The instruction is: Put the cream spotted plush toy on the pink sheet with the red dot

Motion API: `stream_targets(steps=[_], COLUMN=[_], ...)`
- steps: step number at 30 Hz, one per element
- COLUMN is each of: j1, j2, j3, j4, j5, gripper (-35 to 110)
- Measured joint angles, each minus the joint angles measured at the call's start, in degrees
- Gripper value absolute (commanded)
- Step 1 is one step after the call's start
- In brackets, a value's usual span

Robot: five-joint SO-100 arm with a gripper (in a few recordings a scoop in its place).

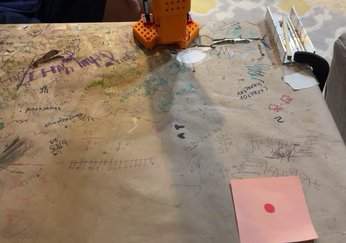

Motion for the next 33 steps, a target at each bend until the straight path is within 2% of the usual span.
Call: stream_targets(steps=[4, 5, 6, 7, 8, 9, 11, 13, 15, 18, 25, 29, 33], j1=[-0.18, -0.53, -0.88, -1.05, -1.23, -1.41, -1.32, -1.14, -0.88, -0.79, 0.26, 1.76, 3.6], j2=[-15.03, -22.59, -30.5, -38.76, -47.29, -55.99, -71.98, -74.53, -67.5, -51.06, -37.44, -32.87, -32.87], j3=[8.35, 9.76, 9.84, 8.7, 5.71, 1.49, -7.82, -10.28, -7.73, 8.17, 25.22, 29.97, 34.72], j4=[-8.53, -11.51, -13.89, -14.77, -14.06, -11.69, -4.31, -0.35, -3.16, -4.22, -1.41, -1.41, -2.02], j5=[1.23, 1.23, 0.7, -0.44, -1.49, -2.64, -6.59, -11.43, -13.54, -16.88, -17.05, -17.05, -15.38], gripper=[3, 23, 31, 51, 57, 58, 53, 53, 51, 50, 45, 36, 21])
